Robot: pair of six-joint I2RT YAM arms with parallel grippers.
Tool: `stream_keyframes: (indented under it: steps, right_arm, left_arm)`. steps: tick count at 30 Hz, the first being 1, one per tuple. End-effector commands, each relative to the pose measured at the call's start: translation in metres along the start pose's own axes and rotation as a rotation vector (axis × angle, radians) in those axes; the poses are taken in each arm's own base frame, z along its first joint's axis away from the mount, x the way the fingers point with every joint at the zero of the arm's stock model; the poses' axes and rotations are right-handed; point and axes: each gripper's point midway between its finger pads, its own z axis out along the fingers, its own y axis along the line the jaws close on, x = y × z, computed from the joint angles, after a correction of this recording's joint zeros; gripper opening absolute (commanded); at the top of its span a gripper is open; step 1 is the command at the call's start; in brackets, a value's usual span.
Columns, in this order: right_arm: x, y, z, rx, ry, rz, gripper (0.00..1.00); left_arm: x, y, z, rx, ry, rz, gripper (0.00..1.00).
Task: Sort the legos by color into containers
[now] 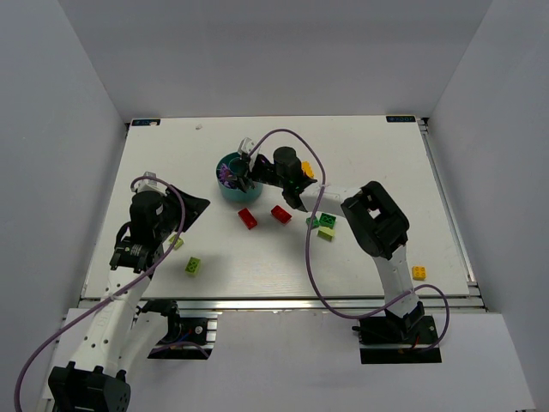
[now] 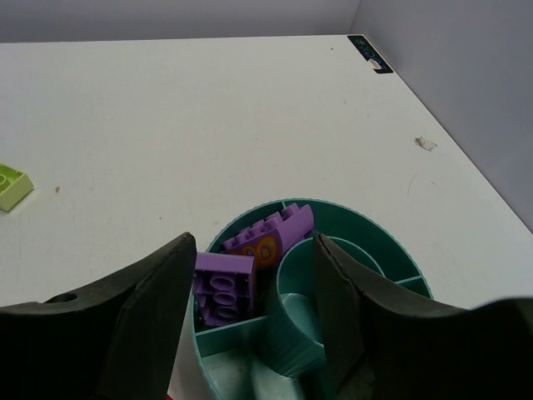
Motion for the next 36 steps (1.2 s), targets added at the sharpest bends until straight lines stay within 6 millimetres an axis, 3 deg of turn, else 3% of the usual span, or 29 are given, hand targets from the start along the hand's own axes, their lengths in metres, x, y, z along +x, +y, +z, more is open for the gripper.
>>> stream_keyframes:
  steps: [1,5,7,8,10,13,14,16,17,18,20,22,24,25,27,32,36]
  right_arm:
    - [-0.029,-0.001,-0.001,0.001,-0.067,-0.047,0.65]
    - [-0.051,-0.001,-0.006,-0.011,-0.073,-0.067,0.71]
    - [-0.060,-0.003,-0.010,-0.010,-0.060,-0.091,0.79]
    - [-0.064,-0.003,-0.012,-0.013,-0.051,-0.106,0.88]
    - [-0.075,-0.007,-0.022,0.006,-0.016,-0.116,0.89]
    - [-0.089,-0.011,-0.033,-0.014,0.048,-0.105,0.89]
    - [-0.084,-0.014,-0.044,-0.048,0.122,-0.044,0.86]
    - [-0.089,-0.004,-0.061,-0.152,0.148,0.045,0.61]
    - [-0.078,-0.008,-0.078,-0.165,0.221,0.124,0.48]
    - [-0.078,-0.004,-0.087,-0.196,0.243,0.144,0.18]
    - [-0.070,-0.013,-0.109,-0.183,0.307,0.182,0.01]
    - [-0.061,-0.016,-0.133,-0.162,0.376,0.239,0.11]
    - [-0.050,-0.030,-0.158,-0.120,0.437,0.296,0.37]
    - [-0.049,-0.035,-0.167,-0.110,0.450,0.292,0.60]
    - [-0.038,-0.044,-0.187,-0.087,0.492,0.328,0.78]
    - [-0.019,-0.057,-0.217,-0.050,0.513,0.375,0.81]
    - [-0.016,-0.056,-0.223,-0.028,0.495,0.400,0.80]
  left_arm:
    - [-0.007,-0.007,-0.002,0.016,-0.020,-0.002,0.53]
    - [-0.009,-0.007,-0.003,0.005,-0.022,0.011,0.59]
    - [-0.010,-0.005,-0.003,-0.015,-0.023,0.023,0.66]
    - [-0.011,-0.004,-0.004,-0.026,-0.022,0.031,0.69]
    - [-0.014,0.002,-0.006,-0.073,-0.025,0.059,0.79]
    - [-0.016,0.009,-0.008,-0.127,-0.019,0.094,0.84]
    - [-0.014,0.017,-0.009,-0.167,-0.006,0.104,0.84]
    - [-0.012,0.026,-0.005,-0.225,0.026,0.107,0.84]
    - [-0.010,0.039,-0.005,-0.289,0.035,0.105,0.84]
    - [-0.008,0.045,-0.003,-0.322,0.043,0.096,0.84]
    - [-0.001,0.064,-0.001,-0.421,0.082,0.077,0.84]
    - [0.000,0.077,0.000,-0.492,0.081,0.055,0.84]
    - [0.001,0.091,0.003,-0.565,0.084,0.047,0.84]
    - [0.001,0.096,0.004,-0.592,0.084,0.049,0.84]
    - [0.000,0.108,0.007,-0.653,0.079,0.055,0.85]
    - [0.000,0.127,0.020,-0.740,0.110,0.093,0.84]
    - [-0.008,0.140,0.028,-0.828,0.119,0.127,0.81]
